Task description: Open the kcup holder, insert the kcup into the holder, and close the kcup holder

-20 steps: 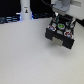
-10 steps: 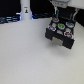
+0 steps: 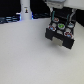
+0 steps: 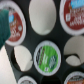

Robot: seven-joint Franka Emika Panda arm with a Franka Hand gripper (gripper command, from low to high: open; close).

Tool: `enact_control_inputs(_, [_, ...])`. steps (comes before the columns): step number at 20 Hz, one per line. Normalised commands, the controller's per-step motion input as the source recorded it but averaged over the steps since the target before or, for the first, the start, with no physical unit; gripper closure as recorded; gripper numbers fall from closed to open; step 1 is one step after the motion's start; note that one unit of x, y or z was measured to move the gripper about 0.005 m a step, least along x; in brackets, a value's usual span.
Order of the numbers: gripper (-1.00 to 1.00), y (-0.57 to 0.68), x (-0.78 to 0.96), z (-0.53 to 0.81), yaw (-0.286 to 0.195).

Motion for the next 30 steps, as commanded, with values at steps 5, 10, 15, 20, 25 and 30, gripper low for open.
enact_control_inputs(5, [-1.0,-0.36,0.66,0.06,0.032])
enact_control_inputs(10, [-1.0,-0.23,0.65,-0.07,0.048])
enact_control_inputs(15, [-1.0,-0.05,0.54,-0.27,0.061])
enact_control_inputs(20, [-1.0,0.16,0.16,-0.27,0.14])
enact_control_inputs(25, [-1.0,0.23,0.08,-0.16,0.219])
enact_control_inputs(30, [-1.0,0.25,-0.2,-0.02,0.184])
